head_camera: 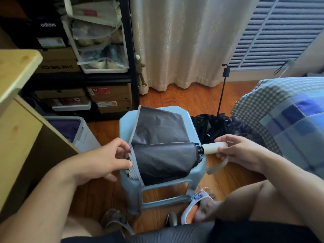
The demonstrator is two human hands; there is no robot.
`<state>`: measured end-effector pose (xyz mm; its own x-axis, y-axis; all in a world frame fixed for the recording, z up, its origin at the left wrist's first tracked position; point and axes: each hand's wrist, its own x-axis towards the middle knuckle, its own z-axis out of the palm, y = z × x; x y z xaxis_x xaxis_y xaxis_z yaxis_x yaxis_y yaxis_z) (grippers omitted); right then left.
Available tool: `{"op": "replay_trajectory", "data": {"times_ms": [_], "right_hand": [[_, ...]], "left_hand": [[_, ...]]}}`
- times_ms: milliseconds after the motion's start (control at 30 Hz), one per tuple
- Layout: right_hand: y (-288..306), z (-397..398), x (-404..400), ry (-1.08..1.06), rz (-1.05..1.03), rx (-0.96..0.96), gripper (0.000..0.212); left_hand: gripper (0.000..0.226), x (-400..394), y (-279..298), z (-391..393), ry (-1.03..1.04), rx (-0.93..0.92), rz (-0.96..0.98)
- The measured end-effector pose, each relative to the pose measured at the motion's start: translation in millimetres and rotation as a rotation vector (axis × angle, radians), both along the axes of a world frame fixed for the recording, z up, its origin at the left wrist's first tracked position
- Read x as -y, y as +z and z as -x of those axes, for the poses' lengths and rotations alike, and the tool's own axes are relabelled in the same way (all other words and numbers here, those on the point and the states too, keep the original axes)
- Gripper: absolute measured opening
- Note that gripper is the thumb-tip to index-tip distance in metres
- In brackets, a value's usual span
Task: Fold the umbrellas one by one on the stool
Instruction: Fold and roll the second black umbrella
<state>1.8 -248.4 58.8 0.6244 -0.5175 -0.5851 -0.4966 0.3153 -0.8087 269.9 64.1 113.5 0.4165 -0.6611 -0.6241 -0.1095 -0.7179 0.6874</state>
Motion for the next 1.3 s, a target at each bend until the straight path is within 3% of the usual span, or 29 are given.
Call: {"op": "replay_trajectory", "data": {"times_ms": [67, 167, 300, 433, 467, 533, 600, 633, 667, 733, 933, 1067, 1300], "right_hand": [[4.1, -6.4, -0.5, 0.009, 0.047, -0.038, 0.022], [3.6, -15.6, 5.5, 0.007, 0.111, -0.173, 0.042], [-2.6, -32.1, 10.8, -0.100, 0.096, -0.302, 0.044], [-3.1, -35.2, 10.5, -0.040, 0.170, -0.458, 0.048], [-3.6, -35.8, 8.1, -0.012, 0.264, -0.497, 0.047], [-5.7, -37.5, 3.8, 0.091, 0.695, -0.575, 0.037], [-5.5, -42.5, -6.2, 0.111, 1.124, -0.376, 0.022], [-1.1, -47.6, -15.5, 0.100, 1.181, -0.182, 0.016], [1.2, -53.8, -23.9, 0.115, 1.182, -0.037, 0.014], [1.3, -68.8, -40.0, 0.178, 1.121, 0.080, 0.016], [-9.3, -105.3, -45.5, 0.120, 0.907, -0.045, 0.012], [-7.8, -113.2, -49.7, 0.167, 0.944, -0.098, 0.016], [-5.2, -103.6, -57.5, 0.148, 1.053, 0.044, 0.017]], "left_hand": [[0.035, 5.0, -9.2, 2.5, 0.107, -0.015, 0.047], [0.025, 18.1, -20.3, 1.3, 0.283, 0.051, 0.131], [0.030, 26.1, -31.7, -1.0, 0.325, 0.095, 0.152], [0.028, 22.5, -35.5, 0.7, 0.270, 0.110, 0.088], [0.028, 21.8, -34.2, 1.5, 0.257, 0.124, 0.071], [0.028, 22.0, -31.9, 2.1, 0.242, 0.183, 0.030], [0.035, 24.8, -31.8, 1.8, 0.253, 0.263, 0.043], [0.041, 27.1, -32.5, 1.4, 0.264, 0.311, 0.076], [0.045, 30.7, -32.7, 1.7, 0.282, 0.351, 0.126], [0.041, 38.8, -32.4, 2.7, 0.326, 0.412, 0.228], [0.032, 67.3, -32.4, 1.5, 0.358, 0.562, 0.334], [0.025, 81.9, -31.8, -5.2, 0.345, 0.610, 0.361], [0.002, 90.8, -21.6, -11.9, 0.332, 0.633, 0.439]]}}
